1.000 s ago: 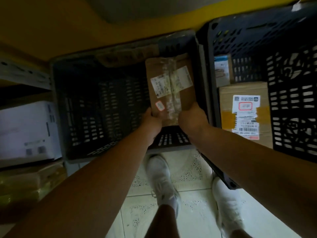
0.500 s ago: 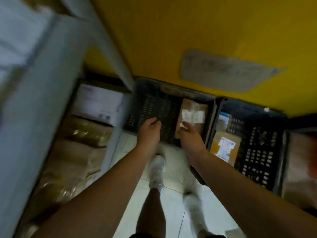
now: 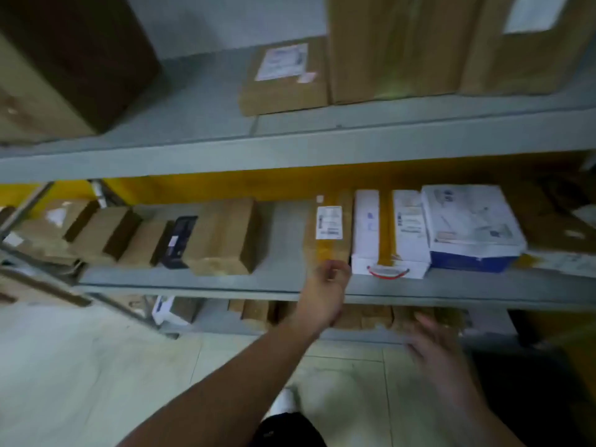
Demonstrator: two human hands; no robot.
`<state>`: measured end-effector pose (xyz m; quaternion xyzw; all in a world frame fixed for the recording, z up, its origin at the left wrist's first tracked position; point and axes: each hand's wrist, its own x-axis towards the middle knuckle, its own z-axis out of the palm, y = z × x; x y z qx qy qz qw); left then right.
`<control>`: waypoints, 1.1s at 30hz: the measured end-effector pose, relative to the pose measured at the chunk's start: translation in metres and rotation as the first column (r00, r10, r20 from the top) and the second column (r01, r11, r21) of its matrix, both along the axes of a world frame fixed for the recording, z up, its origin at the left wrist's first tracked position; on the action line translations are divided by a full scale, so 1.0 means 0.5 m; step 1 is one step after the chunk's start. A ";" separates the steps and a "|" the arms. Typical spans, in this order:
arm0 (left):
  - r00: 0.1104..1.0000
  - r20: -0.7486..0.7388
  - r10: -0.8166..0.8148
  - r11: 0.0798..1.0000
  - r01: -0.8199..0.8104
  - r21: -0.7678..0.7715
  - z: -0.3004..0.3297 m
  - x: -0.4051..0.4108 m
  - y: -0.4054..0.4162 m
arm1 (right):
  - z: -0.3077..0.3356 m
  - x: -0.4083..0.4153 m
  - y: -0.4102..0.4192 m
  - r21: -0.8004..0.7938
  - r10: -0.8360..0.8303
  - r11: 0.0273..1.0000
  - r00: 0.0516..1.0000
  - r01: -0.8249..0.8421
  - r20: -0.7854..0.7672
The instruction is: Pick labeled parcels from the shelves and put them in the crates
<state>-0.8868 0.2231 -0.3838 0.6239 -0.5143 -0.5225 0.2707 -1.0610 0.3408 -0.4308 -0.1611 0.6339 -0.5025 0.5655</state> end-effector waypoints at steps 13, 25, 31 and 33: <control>0.912 0.156 0.380 0.924 -0.383 -0.011 -0.085 0.693 -0.242 | -0.069 0.538 -0.431 0.212 0.450 0.886 0.874 -0.412 -0.183; 0.982 0.129 0.140 0.948 -0.170 0.269 -0.252 0.834 -0.465 | -0.136 0.749 -0.681 0.313 0.513 0.831 0.851 -0.460 -0.109; 0.988 0.041 0.147 0.891 -0.151 0.429 -0.285 0.824 -0.426 | -0.187 0.711 -0.669 0.428 0.279 0.881 0.952 -0.202 -0.123; 0.991 0.053 0.126 0.866 -0.136 0.481 -0.278 0.818 -0.398 | -0.206 0.687 -0.634 0.486 0.256 0.857 0.960 -0.169 -0.118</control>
